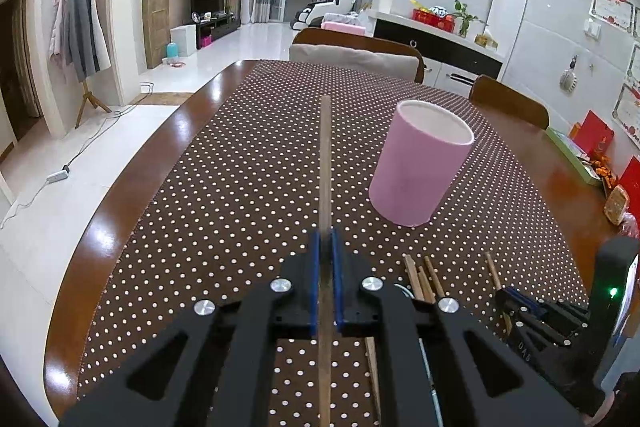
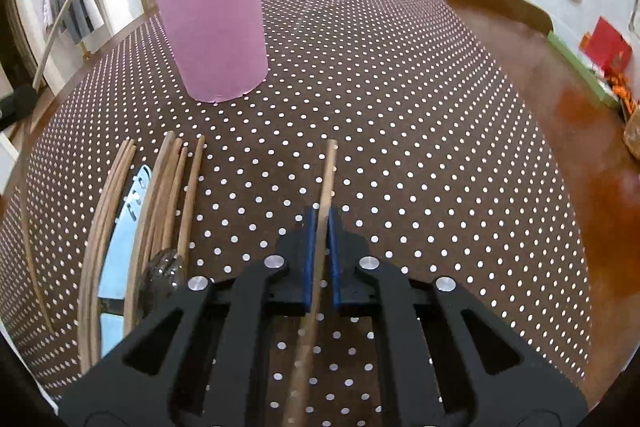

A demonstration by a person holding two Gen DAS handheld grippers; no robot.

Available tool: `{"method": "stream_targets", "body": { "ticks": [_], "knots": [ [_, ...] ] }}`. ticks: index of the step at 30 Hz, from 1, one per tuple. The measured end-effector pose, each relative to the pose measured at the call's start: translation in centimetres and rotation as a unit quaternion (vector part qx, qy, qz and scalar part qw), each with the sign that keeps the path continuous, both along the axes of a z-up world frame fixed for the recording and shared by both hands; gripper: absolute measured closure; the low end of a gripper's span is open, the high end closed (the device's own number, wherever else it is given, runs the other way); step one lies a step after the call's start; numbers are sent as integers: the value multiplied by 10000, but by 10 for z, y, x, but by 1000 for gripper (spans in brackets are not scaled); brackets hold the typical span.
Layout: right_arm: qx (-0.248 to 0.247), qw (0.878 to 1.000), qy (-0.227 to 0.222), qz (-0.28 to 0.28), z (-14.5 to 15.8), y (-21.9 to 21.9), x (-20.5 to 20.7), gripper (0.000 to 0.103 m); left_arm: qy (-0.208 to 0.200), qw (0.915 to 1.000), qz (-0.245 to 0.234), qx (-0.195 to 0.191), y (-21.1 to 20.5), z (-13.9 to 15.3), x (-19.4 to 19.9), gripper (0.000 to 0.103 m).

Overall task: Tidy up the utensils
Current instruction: 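Lift both held chopsticks and carry them above the pink cup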

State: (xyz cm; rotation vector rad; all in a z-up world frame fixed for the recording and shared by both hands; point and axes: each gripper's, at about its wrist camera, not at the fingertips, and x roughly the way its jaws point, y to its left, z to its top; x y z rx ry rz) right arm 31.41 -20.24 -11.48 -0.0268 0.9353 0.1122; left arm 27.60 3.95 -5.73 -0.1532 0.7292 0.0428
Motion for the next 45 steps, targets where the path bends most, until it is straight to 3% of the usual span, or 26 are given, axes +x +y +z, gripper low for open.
{"method": "stream_targets", "body": {
  "ticks": [6, 13, 20, 26, 30, 38, 42, 45],
  "knots": [
    [454, 9979, -441, -150, 37, -12, 4, 97, -331, 9994, -118, 65, -9, 19, -2, 97],
    [1202, 9802, -1569, -111, 105, -22, 3, 97, -788, 9967, -66, 164, -19, 57, 5, 97],
    [1324, 9634, -2314, -266, 155, -18, 20, 97, -1373, 9904, -88, 102, -26, 96, 11, 97],
    [1442, 9476, -2834, -320, 194, -13, 36, 97, -2005, 9793, -235, 109, -36, 121, 21, 97],
    [1655, 9323, -3202, -289, 208, -12, 40, 97, -2280, 9733, -249, 29, -38, 134, 34, 97],
    [1813, 9216, -3396, -499, 215, -14, 74, 97, -2883, 9575, 56, -77, -34, 149, 62, 97],
    [1853, 9124, -3598, -614, 213, -11, 83, 97, -2938, 9553, 52, -317, -32, 151, 77, 97],
    [1965, 9125, -3546, -543, 208, -9, 101, 97, -3201, 9468, 182, -291, -34, 150, 83, 97]
  ]
}}
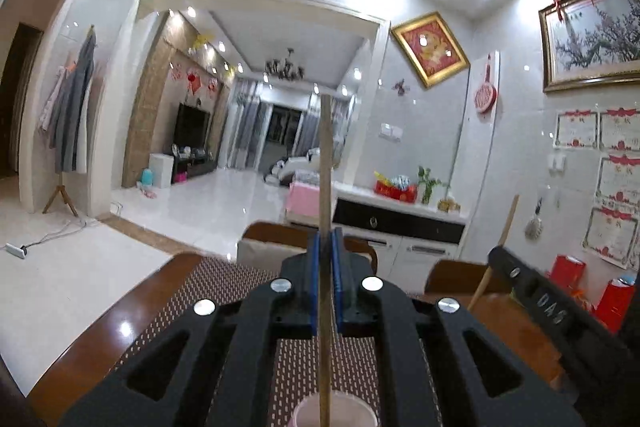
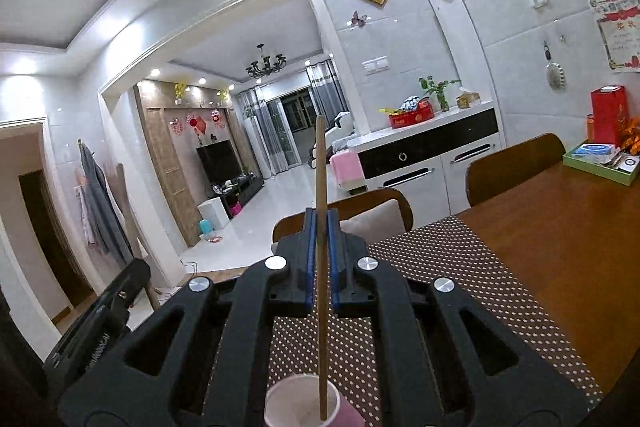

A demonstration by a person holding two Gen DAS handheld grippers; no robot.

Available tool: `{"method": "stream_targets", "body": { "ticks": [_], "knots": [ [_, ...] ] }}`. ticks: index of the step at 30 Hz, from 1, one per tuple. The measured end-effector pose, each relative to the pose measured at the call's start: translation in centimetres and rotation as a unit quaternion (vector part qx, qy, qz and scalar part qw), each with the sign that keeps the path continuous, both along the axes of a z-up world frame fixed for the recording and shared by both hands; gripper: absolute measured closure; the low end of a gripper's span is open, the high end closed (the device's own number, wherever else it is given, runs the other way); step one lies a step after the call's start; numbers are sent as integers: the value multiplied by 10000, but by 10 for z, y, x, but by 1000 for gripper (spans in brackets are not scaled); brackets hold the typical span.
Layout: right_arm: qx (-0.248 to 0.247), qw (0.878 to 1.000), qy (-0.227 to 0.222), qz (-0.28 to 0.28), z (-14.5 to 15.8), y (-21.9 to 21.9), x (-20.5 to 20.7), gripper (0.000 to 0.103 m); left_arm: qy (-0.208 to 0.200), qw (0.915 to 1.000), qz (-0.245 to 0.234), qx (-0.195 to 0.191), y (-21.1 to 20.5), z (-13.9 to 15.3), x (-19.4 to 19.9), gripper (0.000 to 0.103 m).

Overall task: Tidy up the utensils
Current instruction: 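Lift both held chopsticks and carry them above the pink cup, then open both grippers to drop the chopsticks into the pink cup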

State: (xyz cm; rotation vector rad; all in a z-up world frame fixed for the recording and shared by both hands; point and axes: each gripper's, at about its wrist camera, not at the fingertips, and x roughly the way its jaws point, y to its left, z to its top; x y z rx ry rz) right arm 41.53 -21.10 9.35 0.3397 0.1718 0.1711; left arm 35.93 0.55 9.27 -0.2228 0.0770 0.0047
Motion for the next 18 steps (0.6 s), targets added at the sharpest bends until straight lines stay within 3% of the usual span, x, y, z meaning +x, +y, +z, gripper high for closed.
{"method": "stream_targets", "body": {
  "ticks": [6, 13, 18],
  "knots": [
    [-67, 9999, 146, 9, -17, 8, 20, 97, -227, 9996, 55, 139, -11, -15, 12, 97],
    [-224, 9976, 606, 237, -47, 14, 28, 97, 199, 9994, 56, 263, -17, -46, 40, 96],
    [-652, 9928, 866, 513, -62, 23, 23, 97, 591, 9974, 13, 414, -14, -67, 50, 96]
  ]
}}
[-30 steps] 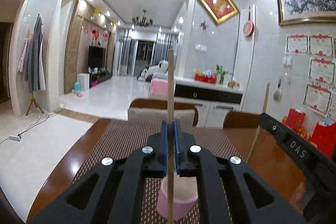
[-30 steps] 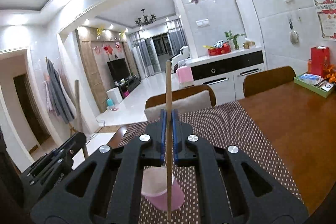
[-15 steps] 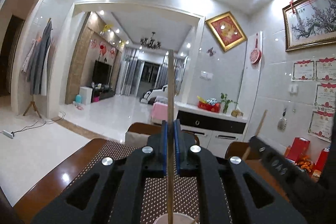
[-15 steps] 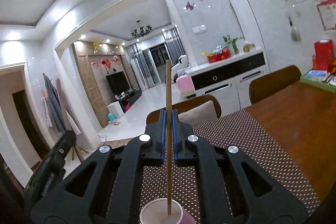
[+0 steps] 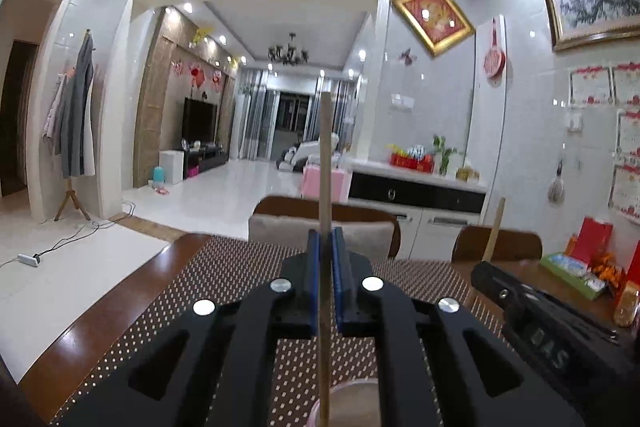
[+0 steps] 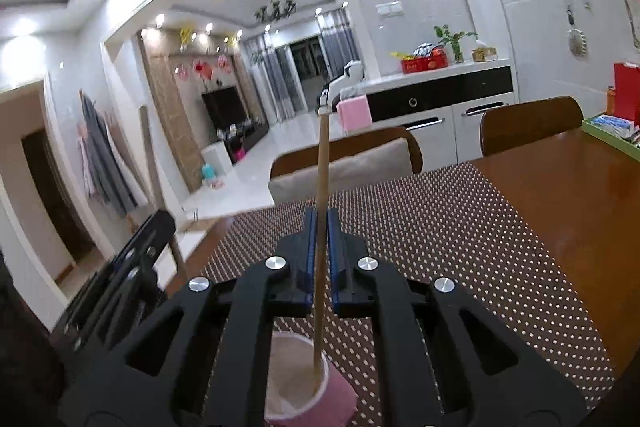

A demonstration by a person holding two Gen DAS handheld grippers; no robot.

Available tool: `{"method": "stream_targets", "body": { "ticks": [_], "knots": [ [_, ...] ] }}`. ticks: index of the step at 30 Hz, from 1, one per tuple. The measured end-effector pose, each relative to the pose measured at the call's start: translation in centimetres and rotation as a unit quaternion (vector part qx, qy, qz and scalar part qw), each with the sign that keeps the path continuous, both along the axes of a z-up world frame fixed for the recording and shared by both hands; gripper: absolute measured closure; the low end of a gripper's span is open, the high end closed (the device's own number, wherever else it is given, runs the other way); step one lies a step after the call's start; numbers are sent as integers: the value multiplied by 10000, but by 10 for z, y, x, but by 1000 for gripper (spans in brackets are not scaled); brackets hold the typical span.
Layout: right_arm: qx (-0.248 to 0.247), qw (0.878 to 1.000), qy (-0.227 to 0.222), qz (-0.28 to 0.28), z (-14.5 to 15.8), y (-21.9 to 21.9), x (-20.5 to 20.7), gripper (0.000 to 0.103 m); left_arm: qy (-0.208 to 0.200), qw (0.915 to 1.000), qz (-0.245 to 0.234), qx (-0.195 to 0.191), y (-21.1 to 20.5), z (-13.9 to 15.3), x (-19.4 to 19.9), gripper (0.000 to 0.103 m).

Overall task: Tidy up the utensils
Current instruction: 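Open both grippers to drop the chopsticks into the pink cup, then move back to the chopsticks and close the right gripper on one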

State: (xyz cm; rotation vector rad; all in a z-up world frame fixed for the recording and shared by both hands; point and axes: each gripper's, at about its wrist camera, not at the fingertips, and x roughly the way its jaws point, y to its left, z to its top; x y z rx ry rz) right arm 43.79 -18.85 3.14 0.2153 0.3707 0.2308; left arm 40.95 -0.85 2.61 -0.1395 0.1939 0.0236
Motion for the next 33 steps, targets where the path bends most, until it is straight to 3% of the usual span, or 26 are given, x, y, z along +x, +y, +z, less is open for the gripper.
{"method": "stream_targets", "body": {
  "ticks": [5, 6, 7, 10, 17, 26, 33],
  "knots": [
    [-513, 9968, 330, 506, -13, 12, -12, 94, 279, 9990, 13, 356, -2, -17, -2, 91],
    [-600, 9957, 415, 564, -16, 13, -13, 91, 320, 9986, 41, 419, -2, -21, -7, 81],
    [-706, 9948, 489, 550, -18, 13, -16, 83, 329, 9985, 83, 427, 0, -23, -11, 75],
    [-734, 9954, 455, 404, -21, 6, -28, 50, 394, 9977, 43, 552, 1, -30, -26, 75],
    [-764, 9957, 398, 329, -16, -4, -57, 49, 260, 9959, 164, 856, 1, -32, -64, 72],
    [-640, 9962, 497, 307, -15, -18, -94, 48, 158, 9959, 123, 886, -3, -19, -112, 64],
    [-709, 9937, 733, 472, -29, -21, -118, 44, 342, 9940, 48, 1033, -4, -30, -147, 60]
  ]
}}
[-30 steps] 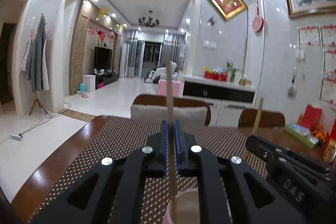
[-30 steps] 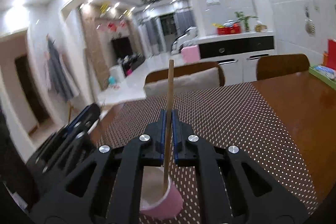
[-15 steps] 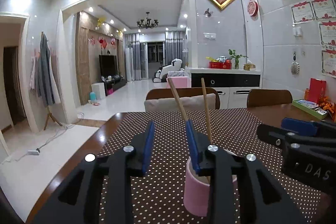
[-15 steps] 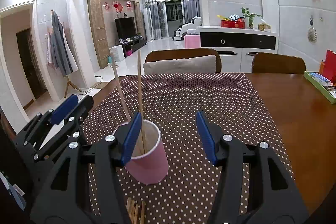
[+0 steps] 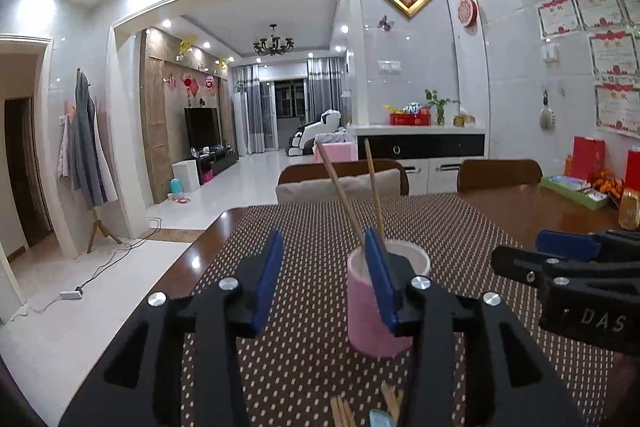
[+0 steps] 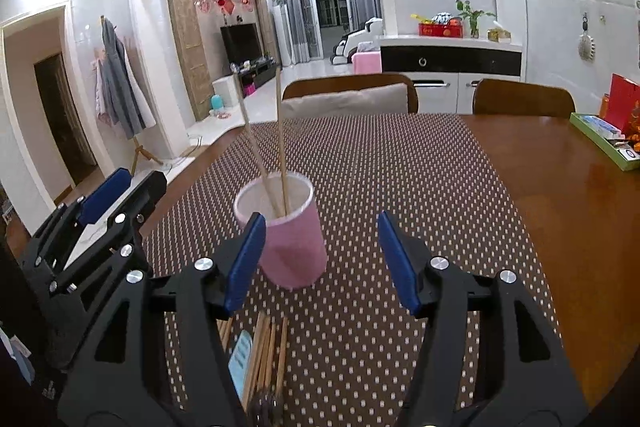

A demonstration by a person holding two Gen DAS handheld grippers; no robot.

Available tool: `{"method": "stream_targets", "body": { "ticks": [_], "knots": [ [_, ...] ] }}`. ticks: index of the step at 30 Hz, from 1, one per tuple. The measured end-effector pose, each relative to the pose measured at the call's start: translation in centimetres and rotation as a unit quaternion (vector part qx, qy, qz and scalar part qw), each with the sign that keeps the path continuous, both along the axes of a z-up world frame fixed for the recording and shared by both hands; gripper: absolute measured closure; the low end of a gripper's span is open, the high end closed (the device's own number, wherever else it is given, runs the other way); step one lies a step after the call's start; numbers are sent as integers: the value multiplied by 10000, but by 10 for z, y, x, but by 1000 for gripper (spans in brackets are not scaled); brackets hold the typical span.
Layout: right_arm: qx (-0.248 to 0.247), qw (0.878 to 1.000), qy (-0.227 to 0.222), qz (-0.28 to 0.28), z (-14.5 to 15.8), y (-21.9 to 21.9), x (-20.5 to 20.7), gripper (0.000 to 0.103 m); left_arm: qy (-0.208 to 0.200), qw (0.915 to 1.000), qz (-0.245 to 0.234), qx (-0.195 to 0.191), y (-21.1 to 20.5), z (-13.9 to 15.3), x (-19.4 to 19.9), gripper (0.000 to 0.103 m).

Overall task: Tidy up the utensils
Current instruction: 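Move back to the chopsticks and close the right gripper on one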

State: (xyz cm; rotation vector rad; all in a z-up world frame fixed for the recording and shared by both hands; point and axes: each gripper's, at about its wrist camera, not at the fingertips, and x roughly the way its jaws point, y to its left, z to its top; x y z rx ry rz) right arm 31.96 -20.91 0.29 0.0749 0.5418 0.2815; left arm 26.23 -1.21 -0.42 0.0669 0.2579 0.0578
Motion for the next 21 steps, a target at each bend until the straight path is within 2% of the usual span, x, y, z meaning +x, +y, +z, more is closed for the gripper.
{"method": "stream_targets", "body": {
  "ticks": [13, 21],
  "knots": [
    [-430, 9946, 861, 382, -62, 17, -20, 41, 591, 9982, -86, 73, 11, -39, -35, 56],
    [-749, 9865, 1314, 631, -100, 33, -18, 41, 1323, 9909, -211, 88, 17, -65, -40, 54]
  ]
}}
